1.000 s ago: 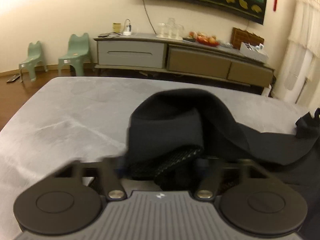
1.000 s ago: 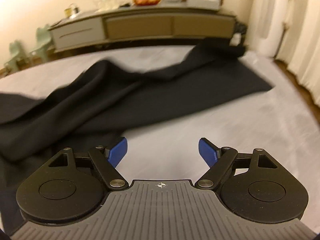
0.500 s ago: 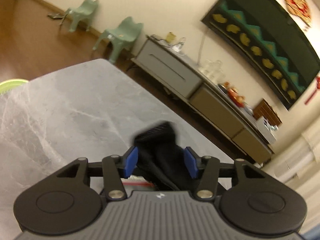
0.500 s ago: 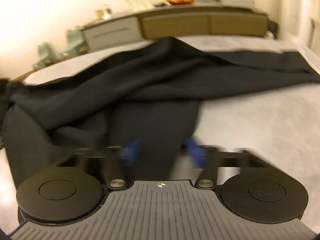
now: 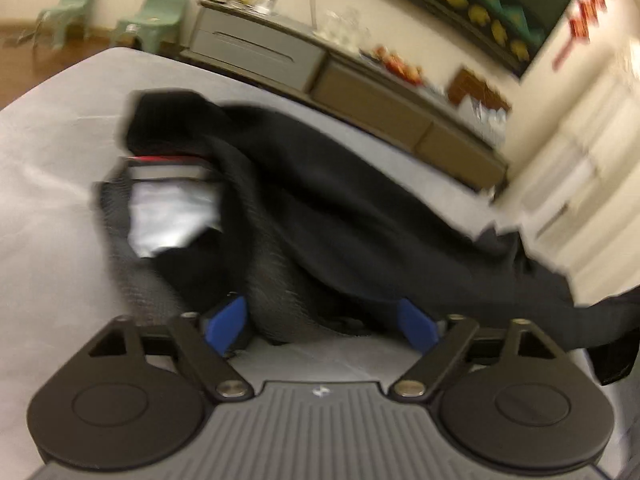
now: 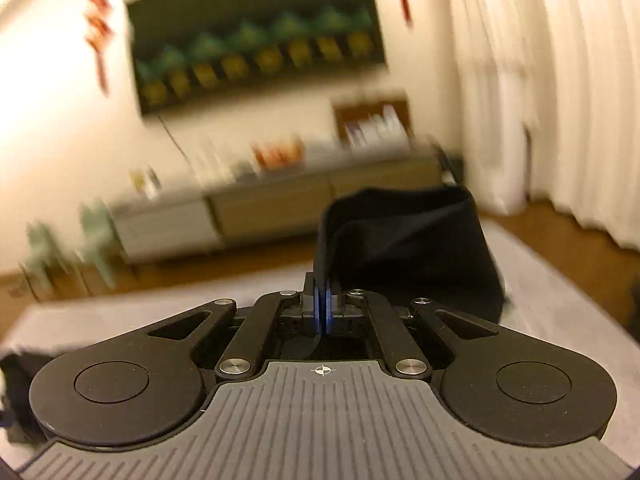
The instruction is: Fold clothes
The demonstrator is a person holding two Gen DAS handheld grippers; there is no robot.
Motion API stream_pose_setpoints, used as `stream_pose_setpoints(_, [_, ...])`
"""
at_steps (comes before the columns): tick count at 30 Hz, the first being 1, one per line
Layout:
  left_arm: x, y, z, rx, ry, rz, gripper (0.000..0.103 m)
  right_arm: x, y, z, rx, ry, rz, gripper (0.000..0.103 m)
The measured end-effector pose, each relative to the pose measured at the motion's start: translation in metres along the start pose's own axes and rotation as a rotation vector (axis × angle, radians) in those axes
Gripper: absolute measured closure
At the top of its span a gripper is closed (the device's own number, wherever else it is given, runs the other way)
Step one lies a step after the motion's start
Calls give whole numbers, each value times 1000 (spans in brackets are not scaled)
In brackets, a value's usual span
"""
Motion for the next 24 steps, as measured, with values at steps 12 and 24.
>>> stream_pose_setpoints(12, [63, 76, 112, -171, -334, 94, 97, 6, -106, -2, -187, -32, -97, 102])
stream_pose_setpoints(24, [-8, 110, 88, -86, -210, 199, 36, -52, -157, -38, -326, 120, -177, 78])
Point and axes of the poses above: each gripper's, at about its wrist camera, not at the fingertips, and z roughly against the way its jaws point, y to its left, x to its top, the point moved 9 cm from there along -z, roughly the way its jaws point, and after that the axes turned 9 degrees about y, right-handed, at the moved point
